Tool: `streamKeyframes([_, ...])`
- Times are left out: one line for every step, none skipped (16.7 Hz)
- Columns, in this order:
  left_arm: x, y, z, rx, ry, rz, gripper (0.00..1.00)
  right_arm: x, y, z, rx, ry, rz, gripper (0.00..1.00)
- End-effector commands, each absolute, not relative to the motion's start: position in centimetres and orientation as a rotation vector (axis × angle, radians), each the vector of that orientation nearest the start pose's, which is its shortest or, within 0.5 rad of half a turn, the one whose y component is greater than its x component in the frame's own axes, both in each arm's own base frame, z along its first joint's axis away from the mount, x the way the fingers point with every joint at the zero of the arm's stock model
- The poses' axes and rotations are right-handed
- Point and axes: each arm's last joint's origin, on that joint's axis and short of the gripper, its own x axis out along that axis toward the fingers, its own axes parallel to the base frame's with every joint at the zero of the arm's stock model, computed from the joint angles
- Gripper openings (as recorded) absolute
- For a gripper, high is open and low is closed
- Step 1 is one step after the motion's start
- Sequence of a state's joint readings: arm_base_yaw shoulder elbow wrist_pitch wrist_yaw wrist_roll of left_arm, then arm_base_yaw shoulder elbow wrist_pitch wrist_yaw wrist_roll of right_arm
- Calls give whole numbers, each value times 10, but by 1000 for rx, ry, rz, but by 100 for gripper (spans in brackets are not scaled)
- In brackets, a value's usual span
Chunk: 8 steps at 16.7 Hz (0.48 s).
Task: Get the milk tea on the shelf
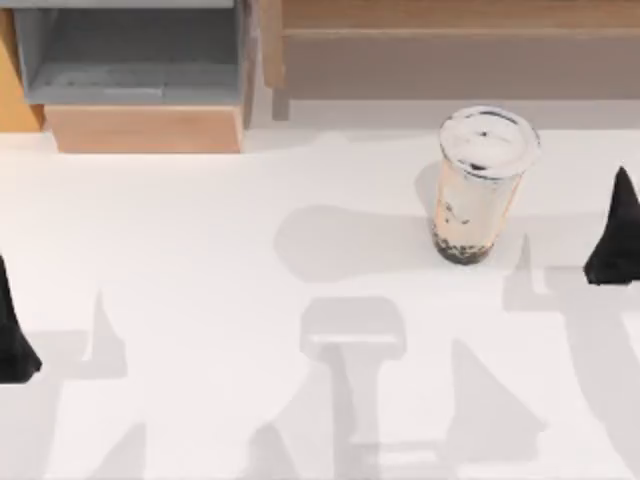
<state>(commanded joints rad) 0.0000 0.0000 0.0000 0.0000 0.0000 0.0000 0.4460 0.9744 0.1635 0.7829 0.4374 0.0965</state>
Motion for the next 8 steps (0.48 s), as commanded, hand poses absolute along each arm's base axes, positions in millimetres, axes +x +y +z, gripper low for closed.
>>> streamKeyframes([106, -1, 160, 0, 0, 0, 100, 180, 78, 174, 69, 29, 15, 100])
streamKeyframes([106, -1, 160, 0, 0, 0, 100, 185, 89, 167, 63, 37, 16, 100])
streamKeyframes([106, -1, 160, 0, 0, 0, 100, 190, 100, 160, 56, 43, 16, 100])
streamKeyframes([106, -1, 160, 0, 0, 0, 100, 195, 111, 151, 47, 48, 16, 100])
streamKeyframes([106, -1, 160, 0, 0, 0, 100, 198, 121, 142, 37, 51, 15, 100])
streamKeyframes([106, -1, 160, 0, 0, 0, 100, 201, 131, 133, 28, 51, 13, 100])
streamKeyframes([106, -1, 160, 0, 0, 0, 100, 203, 141, 123, 19, 50, 11, 100])
streamKeyframes([106, -1, 160, 0, 0, 0, 100, 204, 149, 113, 10, 48, 9, 100])
